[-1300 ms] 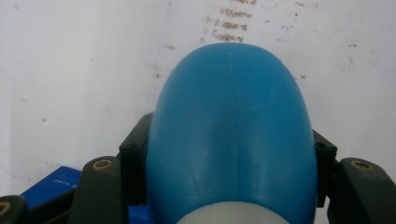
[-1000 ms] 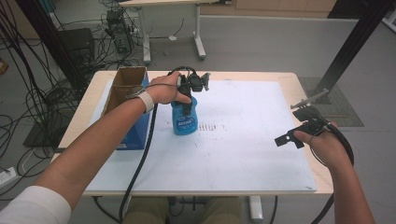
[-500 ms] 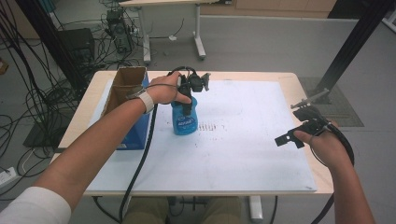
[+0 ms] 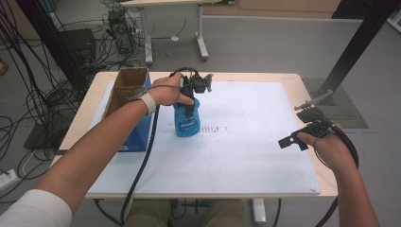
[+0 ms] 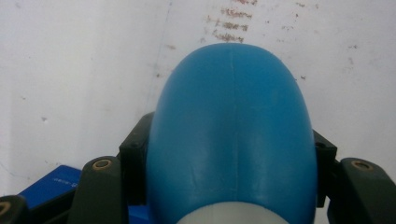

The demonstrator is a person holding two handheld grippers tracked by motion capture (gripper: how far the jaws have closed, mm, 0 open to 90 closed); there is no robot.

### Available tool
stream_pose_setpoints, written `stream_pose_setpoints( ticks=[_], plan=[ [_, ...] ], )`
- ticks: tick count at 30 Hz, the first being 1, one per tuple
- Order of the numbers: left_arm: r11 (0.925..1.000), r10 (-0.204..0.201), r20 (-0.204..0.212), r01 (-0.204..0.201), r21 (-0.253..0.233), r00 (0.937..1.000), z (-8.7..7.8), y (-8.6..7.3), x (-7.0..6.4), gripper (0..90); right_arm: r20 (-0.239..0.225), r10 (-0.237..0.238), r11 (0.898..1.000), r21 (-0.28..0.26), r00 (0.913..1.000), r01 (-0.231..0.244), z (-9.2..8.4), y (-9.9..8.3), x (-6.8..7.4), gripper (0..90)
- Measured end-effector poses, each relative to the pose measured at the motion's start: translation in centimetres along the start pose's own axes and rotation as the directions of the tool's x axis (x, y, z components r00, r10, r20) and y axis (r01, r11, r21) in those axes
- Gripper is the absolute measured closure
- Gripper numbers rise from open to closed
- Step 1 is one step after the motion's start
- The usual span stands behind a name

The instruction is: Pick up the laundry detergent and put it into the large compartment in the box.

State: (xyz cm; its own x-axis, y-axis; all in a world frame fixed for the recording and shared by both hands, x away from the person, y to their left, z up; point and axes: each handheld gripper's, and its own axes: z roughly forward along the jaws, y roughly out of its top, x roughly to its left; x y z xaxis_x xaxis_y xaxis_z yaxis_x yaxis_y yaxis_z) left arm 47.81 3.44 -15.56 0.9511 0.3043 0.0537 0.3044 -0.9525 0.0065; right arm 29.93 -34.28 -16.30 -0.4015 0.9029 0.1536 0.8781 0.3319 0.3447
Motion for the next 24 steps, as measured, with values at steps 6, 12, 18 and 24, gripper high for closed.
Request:
stream_pose_setpoints(
  ticks=[6,12,18,24],
  plan=[
    [1.0000,-0.001,0.002,0.001,0.002,1.0000,0.00,0.05,0.06,38.1,0.000,0.002,1.000,0.001,1.0000,-0.002,0.08,-0.08,-0.08,7.7],
    [1.0000,-0.003,0.003,0.003,0.002,1.0000,0.01,0.05,0.06,38.1,0.000,0.005,1.000,0.000,1.0000,-0.005,0.06,-0.22,-0.17,7.7],
    [1.0000,0.001,0.001,-0.001,0.004,1.0000,-0.02,0.09,0.00,38.1,-0.001,0.005,1.000,0.000,1.0000,-0.005,0.06,-0.24,-0.17,7.7],
    [0.9999,-0.008,-0.002,0.008,0.007,1.0000,-0.12,0.10,-0.16,38.2,-0.001,0.006,1.000,0.002,1.0000,-0.006,0.01,-0.21,-0.21,8.0]
  ],
)
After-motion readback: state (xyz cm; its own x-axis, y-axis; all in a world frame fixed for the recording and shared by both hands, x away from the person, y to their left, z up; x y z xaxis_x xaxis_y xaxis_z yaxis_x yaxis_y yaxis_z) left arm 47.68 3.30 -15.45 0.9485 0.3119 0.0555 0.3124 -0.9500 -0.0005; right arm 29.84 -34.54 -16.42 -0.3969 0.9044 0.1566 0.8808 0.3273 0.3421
